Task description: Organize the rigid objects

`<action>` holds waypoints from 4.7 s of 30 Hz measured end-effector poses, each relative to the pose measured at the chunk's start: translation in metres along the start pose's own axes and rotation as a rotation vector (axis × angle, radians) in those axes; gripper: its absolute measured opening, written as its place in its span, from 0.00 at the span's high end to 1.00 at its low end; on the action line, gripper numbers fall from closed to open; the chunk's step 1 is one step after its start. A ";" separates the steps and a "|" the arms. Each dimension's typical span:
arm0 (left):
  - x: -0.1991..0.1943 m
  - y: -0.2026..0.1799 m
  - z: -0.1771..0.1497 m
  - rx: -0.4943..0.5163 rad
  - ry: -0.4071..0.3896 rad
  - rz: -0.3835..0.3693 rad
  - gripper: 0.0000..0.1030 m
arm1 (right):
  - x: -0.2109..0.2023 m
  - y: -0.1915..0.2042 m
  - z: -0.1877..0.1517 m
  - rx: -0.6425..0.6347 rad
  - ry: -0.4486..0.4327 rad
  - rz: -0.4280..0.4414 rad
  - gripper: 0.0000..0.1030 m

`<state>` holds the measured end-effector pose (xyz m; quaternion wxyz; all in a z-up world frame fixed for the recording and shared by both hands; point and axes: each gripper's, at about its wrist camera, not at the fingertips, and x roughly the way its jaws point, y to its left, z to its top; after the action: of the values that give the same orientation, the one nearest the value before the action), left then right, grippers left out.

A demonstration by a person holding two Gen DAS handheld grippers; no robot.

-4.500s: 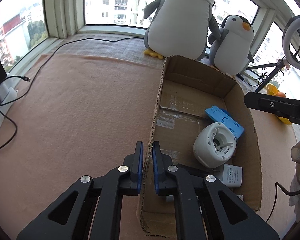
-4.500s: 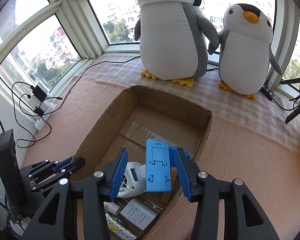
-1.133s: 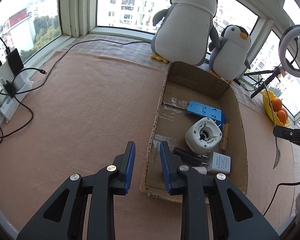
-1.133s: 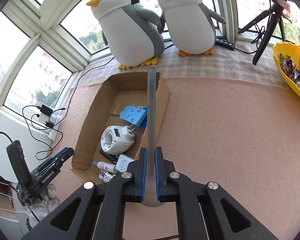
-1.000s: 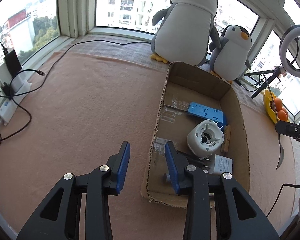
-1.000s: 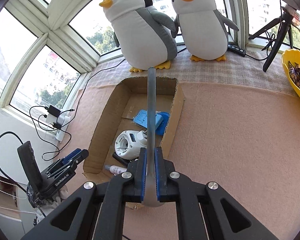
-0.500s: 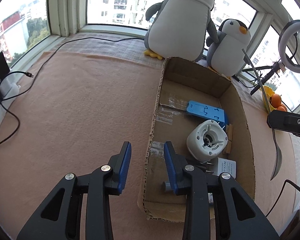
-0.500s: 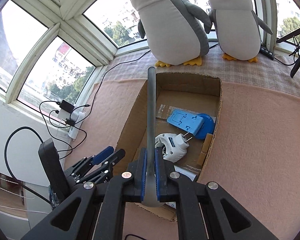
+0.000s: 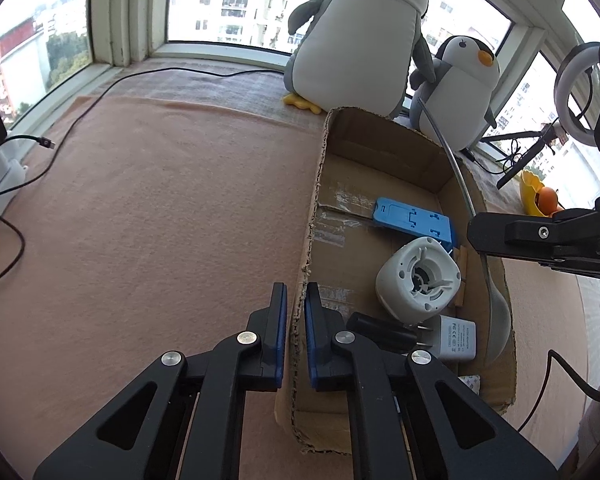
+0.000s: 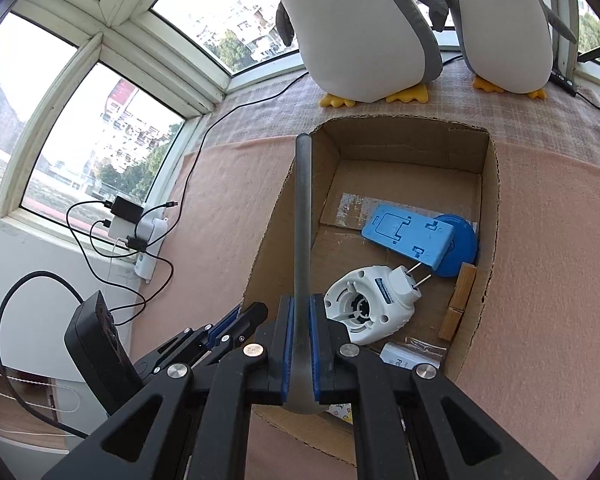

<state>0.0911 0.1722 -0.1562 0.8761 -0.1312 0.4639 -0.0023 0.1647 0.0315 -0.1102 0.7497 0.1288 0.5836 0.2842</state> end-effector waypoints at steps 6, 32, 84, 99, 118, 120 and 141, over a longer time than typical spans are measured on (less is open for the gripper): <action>-0.001 -0.001 0.002 0.002 -0.005 -0.005 0.94 | 0.012 0.006 0.007 -0.022 0.017 0.002 0.93; -0.039 -0.012 0.000 0.018 -0.051 0.044 0.94 | -0.043 -0.008 -0.014 -0.115 -0.069 -0.091 0.69; -0.186 -0.179 -0.067 0.177 -0.204 0.070 0.23 | -0.292 -0.125 -0.205 -0.164 -0.548 -0.546 0.24; -0.188 -0.208 -0.075 0.227 -0.197 0.039 0.23 | -0.296 -0.134 -0.216 -0.141 -0.545 -0.546 0.22; -0.184 -0.210 -0.070 0.226 -0.196 0.035 0.23 | -0.294 -0.139 -0.211 -0.137 -0.537 -0.547 0.22; -0.183 -0.210 -0.069 0.227 -0.193 0.035 0.23 | -0.293 -0.139 -0.210 -0.137 -0.536 -0.548 0.22; -0.174 -0.202 -0.057 0.222 -0.182 0.021 0.23 | -0.284 -0.140 -0.200 -0.130 -0.522 -0.561 0.22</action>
<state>-0.0302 -0.0141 0.0016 0.9237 -0.0282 0.3806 -0.0325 -0.0310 -0.2728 -0.0133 0.9283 -0.0156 0.3663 0.0624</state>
